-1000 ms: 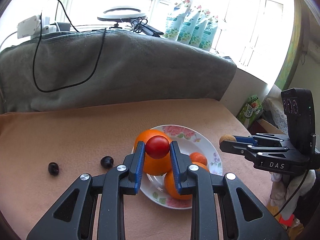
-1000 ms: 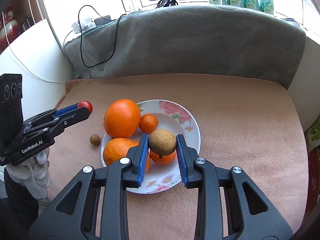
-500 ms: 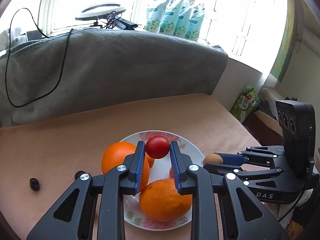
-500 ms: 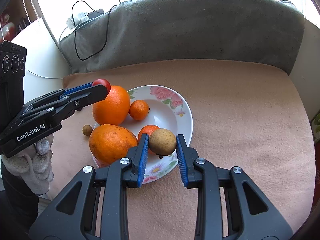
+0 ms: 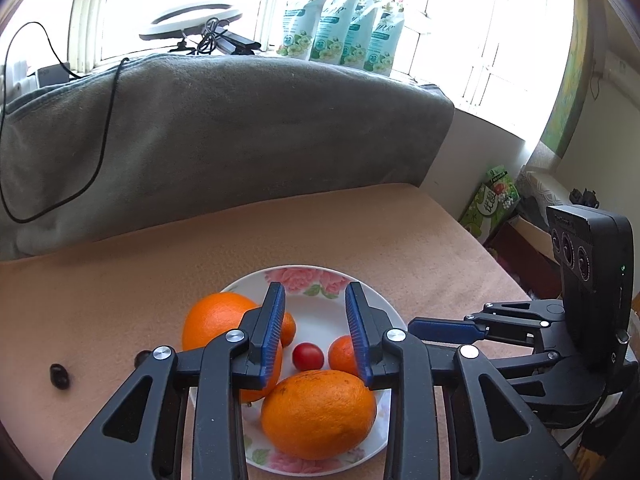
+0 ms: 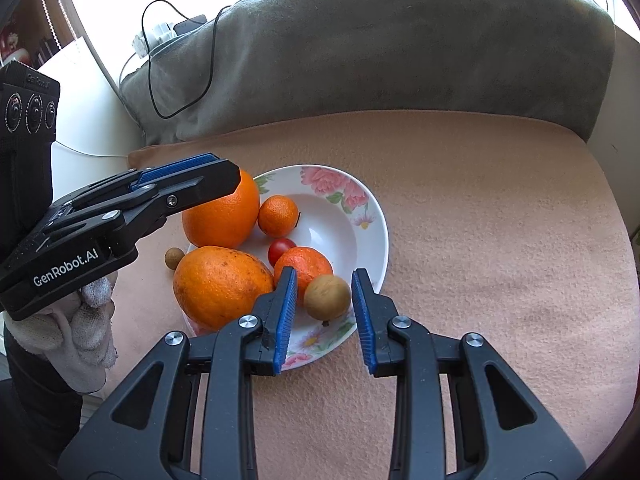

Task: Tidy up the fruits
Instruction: 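Open the right tool over the plate while the left tool releases the tomato onto it, then grasp a dark purple fruit with the left tool while the right tool grasps another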

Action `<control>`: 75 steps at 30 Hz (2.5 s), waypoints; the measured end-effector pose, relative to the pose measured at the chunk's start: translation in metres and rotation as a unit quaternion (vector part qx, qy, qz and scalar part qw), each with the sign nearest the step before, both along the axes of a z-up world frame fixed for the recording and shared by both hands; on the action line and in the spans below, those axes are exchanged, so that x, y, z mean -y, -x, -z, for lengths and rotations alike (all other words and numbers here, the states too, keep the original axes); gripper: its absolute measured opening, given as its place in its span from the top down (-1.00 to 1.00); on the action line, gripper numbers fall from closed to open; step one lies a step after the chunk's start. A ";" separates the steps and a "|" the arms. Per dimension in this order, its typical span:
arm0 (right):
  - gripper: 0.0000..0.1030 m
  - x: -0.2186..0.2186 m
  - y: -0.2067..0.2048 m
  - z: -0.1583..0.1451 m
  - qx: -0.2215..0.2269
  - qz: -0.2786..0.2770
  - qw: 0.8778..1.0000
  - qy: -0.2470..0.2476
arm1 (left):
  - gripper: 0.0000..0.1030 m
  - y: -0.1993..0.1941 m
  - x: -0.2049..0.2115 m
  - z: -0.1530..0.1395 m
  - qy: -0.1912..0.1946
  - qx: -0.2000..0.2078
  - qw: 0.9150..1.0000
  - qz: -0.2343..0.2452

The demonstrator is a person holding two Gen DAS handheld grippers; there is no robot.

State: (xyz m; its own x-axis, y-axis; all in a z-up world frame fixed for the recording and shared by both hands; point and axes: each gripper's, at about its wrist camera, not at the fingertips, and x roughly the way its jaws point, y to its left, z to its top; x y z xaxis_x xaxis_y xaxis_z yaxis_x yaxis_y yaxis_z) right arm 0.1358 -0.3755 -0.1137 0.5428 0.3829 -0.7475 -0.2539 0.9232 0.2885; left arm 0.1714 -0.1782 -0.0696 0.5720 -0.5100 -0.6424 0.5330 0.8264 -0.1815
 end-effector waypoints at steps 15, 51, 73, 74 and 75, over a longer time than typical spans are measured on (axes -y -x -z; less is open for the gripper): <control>-0.54 -0.006 0.010 -0.011 0.023 -0.001 1.000 -0.003 | -0.42 0.004 -0.012 -0.007 0.002 0.008 1.000 -0.028; -0.85 -0.110 0.053 -0.069 0.120 -0.106 0.987 0.004 | -0.42 0.001 -0.187 -0.017 0.014 0.032 0.980 -0.195; 0.08 -0.187 -0.060 -0.053 -0.014 -0.218 0.974 0.065 | -0.04 -0.008 -0.229 0.036 0.032 -0.030 0.977 -0.210; 0.08 -0.191 -0.066 -0.048 -0.024 -0.222 0.973 0.066 | 0.00 -0.009 -0.228 0.039 0.032 -0.033 0.977 -0.207; 0.08 -0.195 -0.071 -0.044 -0.032 -0.224 0.972 0.071 | 0.03 -0.009 -0.228 0.041 0.031 -0.036 0.978 -0.205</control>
State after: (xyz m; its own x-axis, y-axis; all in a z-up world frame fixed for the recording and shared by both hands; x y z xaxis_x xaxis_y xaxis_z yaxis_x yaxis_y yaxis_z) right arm 0.2069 -0.1808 -0.0694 0.2971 0.4609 -0.8363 -0.6249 0.7560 0.1946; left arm 0.1808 0.0498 -0.1106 0.6908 -0.2869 -0.6637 0.1434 0.9540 -0.2632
